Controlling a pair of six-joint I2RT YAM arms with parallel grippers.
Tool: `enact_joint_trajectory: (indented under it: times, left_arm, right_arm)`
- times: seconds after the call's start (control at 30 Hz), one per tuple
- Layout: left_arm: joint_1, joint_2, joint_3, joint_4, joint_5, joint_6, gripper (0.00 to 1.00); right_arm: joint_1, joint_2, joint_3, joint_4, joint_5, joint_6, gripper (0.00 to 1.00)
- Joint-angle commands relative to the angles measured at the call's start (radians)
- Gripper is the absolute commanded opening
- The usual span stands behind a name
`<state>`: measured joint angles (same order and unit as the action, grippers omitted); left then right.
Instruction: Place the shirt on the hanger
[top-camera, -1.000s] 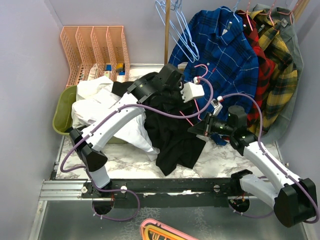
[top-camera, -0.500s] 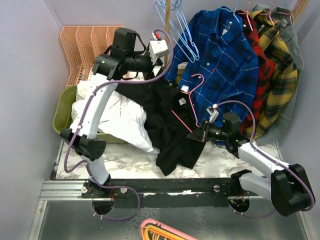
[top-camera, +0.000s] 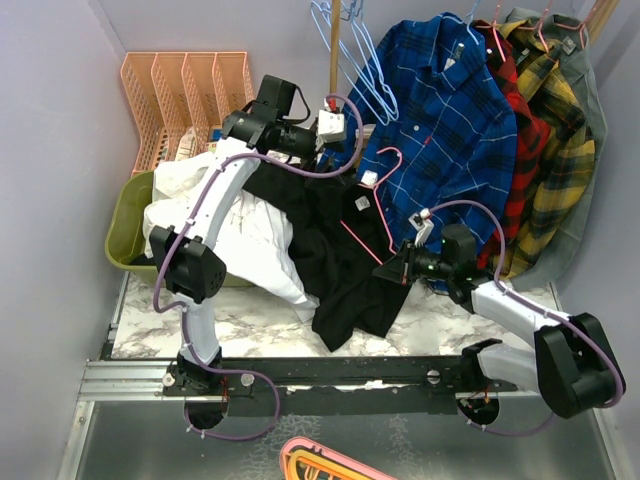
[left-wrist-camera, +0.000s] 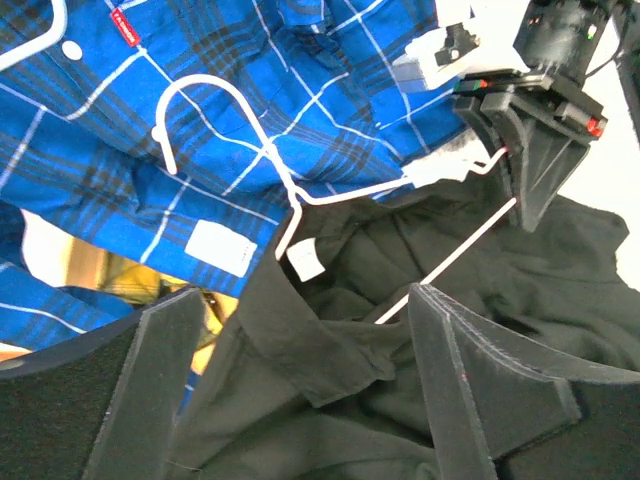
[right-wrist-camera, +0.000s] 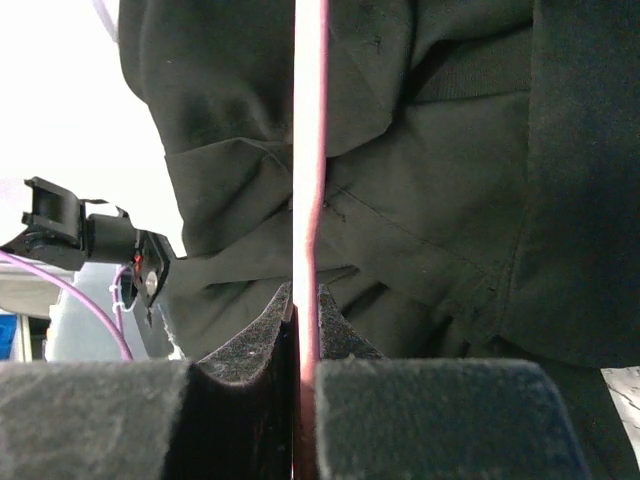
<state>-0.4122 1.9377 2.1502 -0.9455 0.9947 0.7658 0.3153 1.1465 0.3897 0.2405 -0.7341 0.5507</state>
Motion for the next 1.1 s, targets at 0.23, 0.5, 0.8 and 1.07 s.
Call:
enact_joint_trajectory:
  times: [0.23, 0.5, 0.8, 1.07]
  left_arm:
    - [0.015, 0.29, 0.315, -0.142, -0.043, 0.199, 0.66]
    - [0.015, 0.361, 0.318, -0.237, -0.119, 0.298, 0.66]
    - [0.015, 0.392, 0.279, -0.307, -0.177, 0.409, 0.54]
    - [0.011, 0.42, 0.284, -0.213, -0.166, 0.371, 0.79]
  right_arm:
    - [0.02, 0.039, -0.031, 0.1, 0.034, -0.044, 0.01]
    - [0.024, 0.048, -0.029, 0.092, 0.046, -0.052, 0.01]
    - [0.028, 0.06, -0.037, 0.119, 0.019, -0.046, 0.01]
    - [0.038, 0.053, -0.043, 0.127, 0.013, -0.049, 0.01]
